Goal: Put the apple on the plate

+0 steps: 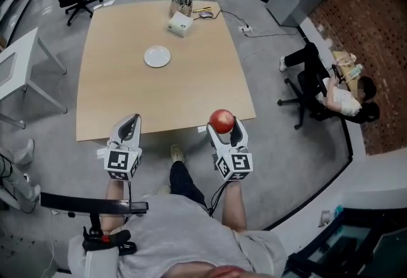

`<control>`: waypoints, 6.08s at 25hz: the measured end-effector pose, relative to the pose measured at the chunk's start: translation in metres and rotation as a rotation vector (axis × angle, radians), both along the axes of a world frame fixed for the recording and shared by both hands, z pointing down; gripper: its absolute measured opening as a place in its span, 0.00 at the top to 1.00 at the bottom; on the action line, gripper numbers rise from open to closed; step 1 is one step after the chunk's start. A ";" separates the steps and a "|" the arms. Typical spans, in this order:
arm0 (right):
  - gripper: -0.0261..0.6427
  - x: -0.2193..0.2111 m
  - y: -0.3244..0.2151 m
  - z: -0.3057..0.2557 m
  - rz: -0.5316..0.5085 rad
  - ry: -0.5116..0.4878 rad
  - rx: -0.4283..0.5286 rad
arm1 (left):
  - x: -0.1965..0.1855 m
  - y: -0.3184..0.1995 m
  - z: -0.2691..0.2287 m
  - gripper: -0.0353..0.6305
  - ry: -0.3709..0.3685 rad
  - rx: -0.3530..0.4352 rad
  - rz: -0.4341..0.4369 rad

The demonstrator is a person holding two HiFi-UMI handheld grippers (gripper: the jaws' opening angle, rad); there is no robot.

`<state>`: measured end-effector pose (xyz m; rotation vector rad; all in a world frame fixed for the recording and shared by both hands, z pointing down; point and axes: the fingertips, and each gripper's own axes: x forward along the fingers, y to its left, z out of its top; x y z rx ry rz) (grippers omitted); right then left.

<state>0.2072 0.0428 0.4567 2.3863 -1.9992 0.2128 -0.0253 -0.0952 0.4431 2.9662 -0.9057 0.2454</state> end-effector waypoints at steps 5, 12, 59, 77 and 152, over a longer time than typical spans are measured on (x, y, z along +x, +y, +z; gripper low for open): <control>0.37 0.019 -0.055 0.003 -0.074 0.005 -0.009 | 0.009 -0.036 0.008 0.92 -0.004 -0.022 -0.074; 0.37 0.044 -0.121 0.021 -0.156 0.001 -0.043 | 0.027 -0.076 0.028 0.92 -0.031 -0.056 -0.139; 0.37 0.030 -0.423 0.193 -0.525 0.037 -0.158 | -0.001 -0.156 0.170 0.92 -0.201 -0.329 -0.406; 0.37 0.022 -0.475 0.232 -0.570 0.048 -0.189 | 0.003 -0.156 0.188 0.92 -0.228 -0.360 -0.416; 0.40 0.011 -0.453 0.178 -0.514 0.123 -0.177 | -0.021 -0.124 0.159 0.92 -0.158 -0.295 -0.407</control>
